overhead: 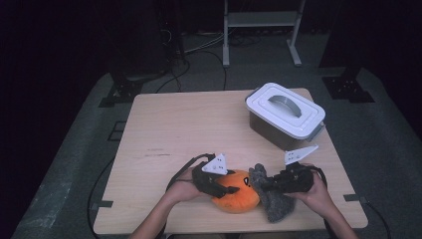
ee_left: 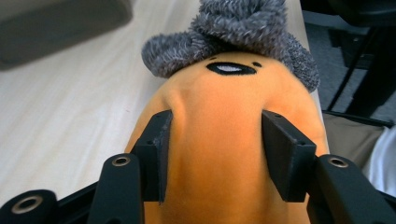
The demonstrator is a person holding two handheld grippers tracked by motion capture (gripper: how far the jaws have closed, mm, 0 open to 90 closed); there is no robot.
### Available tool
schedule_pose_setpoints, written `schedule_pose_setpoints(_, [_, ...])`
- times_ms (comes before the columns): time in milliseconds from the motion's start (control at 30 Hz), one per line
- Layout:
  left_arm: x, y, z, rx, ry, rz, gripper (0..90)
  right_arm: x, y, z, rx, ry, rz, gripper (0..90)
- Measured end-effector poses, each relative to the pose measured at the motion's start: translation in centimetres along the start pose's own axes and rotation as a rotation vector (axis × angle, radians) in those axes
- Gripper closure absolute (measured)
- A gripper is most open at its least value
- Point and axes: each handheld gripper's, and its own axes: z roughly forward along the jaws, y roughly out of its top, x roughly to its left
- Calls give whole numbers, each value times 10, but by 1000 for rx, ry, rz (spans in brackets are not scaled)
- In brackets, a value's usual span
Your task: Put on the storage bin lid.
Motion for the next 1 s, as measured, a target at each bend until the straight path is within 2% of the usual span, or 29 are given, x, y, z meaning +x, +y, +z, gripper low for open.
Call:
schedule_pose_setpoints(67, [-1,2,-5,9,21,24,486,0,2,-2,-9,-9,-2,750])
schedule_pose_setpoints(200, [0,1,-14,32,70,37,489,1,5,0,-11,-7,-6,750])
schedule_pose_setpoints(333, [1,-5,-18,25,103,14,485,0,6,0,-10,-9,-7,750])
schedule_pose_setpoints(667, [-1,-14,-18,-5,99,-15,372,2,8,-24,-25,-46,0,750])
schedule_pose_setpoints(1000, [0,-13,-26,-56,86,-34,377,7,6,-60,-26,-120,8,750])
